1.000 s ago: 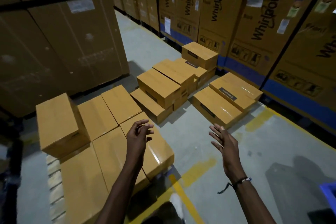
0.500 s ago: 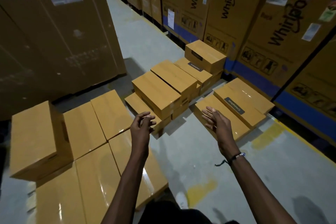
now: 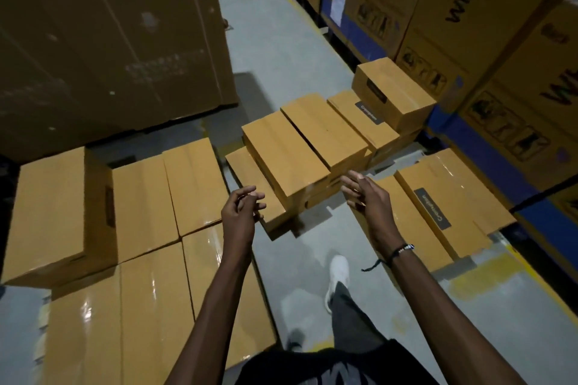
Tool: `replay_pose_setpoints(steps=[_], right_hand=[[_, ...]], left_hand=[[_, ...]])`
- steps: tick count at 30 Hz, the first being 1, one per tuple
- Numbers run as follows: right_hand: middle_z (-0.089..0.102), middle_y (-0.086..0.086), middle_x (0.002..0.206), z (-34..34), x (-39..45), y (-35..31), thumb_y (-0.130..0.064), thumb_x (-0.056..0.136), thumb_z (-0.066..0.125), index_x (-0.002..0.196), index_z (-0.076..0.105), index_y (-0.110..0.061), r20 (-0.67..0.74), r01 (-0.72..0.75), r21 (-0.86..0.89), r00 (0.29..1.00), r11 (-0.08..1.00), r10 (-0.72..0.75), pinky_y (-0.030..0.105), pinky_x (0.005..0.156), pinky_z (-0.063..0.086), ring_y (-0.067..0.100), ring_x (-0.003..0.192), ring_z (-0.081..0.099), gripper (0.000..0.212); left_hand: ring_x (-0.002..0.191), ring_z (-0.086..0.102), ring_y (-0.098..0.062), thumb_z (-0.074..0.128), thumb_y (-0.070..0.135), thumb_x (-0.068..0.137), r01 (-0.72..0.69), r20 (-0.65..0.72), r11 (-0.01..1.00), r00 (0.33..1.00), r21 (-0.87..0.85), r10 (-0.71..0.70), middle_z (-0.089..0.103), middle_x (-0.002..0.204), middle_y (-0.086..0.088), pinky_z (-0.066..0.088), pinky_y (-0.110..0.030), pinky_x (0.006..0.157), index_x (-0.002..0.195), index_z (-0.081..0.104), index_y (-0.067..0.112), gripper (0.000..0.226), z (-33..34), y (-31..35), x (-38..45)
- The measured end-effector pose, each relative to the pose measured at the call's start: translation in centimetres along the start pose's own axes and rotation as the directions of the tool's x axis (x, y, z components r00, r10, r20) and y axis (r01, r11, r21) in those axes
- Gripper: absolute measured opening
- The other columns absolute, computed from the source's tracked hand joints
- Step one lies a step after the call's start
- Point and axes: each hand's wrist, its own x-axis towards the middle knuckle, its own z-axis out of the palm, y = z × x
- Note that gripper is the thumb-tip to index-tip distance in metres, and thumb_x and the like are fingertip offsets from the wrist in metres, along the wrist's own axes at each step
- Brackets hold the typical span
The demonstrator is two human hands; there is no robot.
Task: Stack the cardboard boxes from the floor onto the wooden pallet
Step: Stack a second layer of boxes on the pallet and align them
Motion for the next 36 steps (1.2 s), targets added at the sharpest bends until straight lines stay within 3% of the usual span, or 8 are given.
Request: replay_pose_setpoints(steps=[12, 19, 28, 32, 36], right_hand=[[0.071, -0.009, 0.127, 0.6, 23.6, -4.1, -0.045, 0.105, 0.049, 0.136, 0.063, -0.024, 0.224, -0.069, -0.149, 0.969, 0.986, 0.102, 0.037, 0.102, 0.051, 0.009, 0.117, 0.067, 0.040], [0.070, -0.008, 0.127, 2.9, 35.0, -4.3, -0.043, 0.105, 0.051, 0.128, 0.065, -0.030, 0.255, -0.105, -0.233, 0.953, 0.967, 0.165, 0.035, 0.098, 0.053, 0.011, 0.119, 0.065, 0.029], [0.060, -0.005, 0.143, 5.9, 48.7, 2.2, -0.048, 0.103, 0.055, 0.145, 0.055, -0.028, 0.217, -0.153, -0.363, 0.945, 0.919, 0.243, 0.041, 0.105, 0.051, 0.012, 0.125, 0.061, 0.047], [0.060, -0.005, 0.143, 7.5, 54.6, 6.7, -0.046, 0.102, 0.057, 0.146, 0.055, -0.027, 0.196, -0.204, -0.408, 0.932, 0.890, 0.304, 0.044, 0.108, 0.049, 0.012, 0.126, 0.060, 0.048], [0.061, -0.011, 0.140, 8.9, 60.5, 12.9, -0.060, 0.092, 0.060, 0.138, 0.060, -0.038, 0.210, -0.207, -0.487, 0.915, 0.849, 0.343, 0.048, 0.113, 0.045, 0.011, 0.129, 0.057, 0.051]], left_hand=[[0.087, 0.070, -0.014, 0.054, 0.016, 0.107, 0.054, -0.251, 0.998, 0.966, -0.018, -0.057, 0.077, 0.105, -0.005, 0.057, -0.041, 0.085, 0.122, 0.068, 0.013, 0.020, 10.0, 1.3, 14.4], [0.084, 0.071, -0.005, 0.056, 0.022, 0.107, 0.103, -0.307, 0.993, 0.948, 0.061, -0.079, 0.076, 0.103, 0.001, 0.058, -0.029, 0.076, 0.122, 0.067, 0.017, 0.019, 13.1, 0.0, 23.2], [0.094, 0.071, -0.002, 0.061, 0.032, 0.105, 0.224, -0.277, 0.963, 0.944, 0.150, -0.177, 0.069, 0.121, 0.004, 0.061, -0.039, 0.082, 0.119, 0.066, 0.023, 0.017, 14.2, -7.2, 38.5], [0.105, 0.068, -0.013, 0.062, 0.030, 0.105, 0.298, -0.269, 0.939, 0.931, 0.173, -0.246, 0.065, 0.127, -0.002, 0.059, -0.033, 0.078, 0.119, 0.062, 0.023, 0.016, 14.5, -11.7, 44.5], [0.111, 0.066, -0.020, 0.063, 0.033, 0.104, 0.369, -0.289, 0.906, 0.908, 0.209, -0.303, 0.063, 0.130, -0.002, 0.059, -0.034, 0.077, 0.122, 0.061, 0.023, 0.020, 14.7, -18.0, 49.7]])
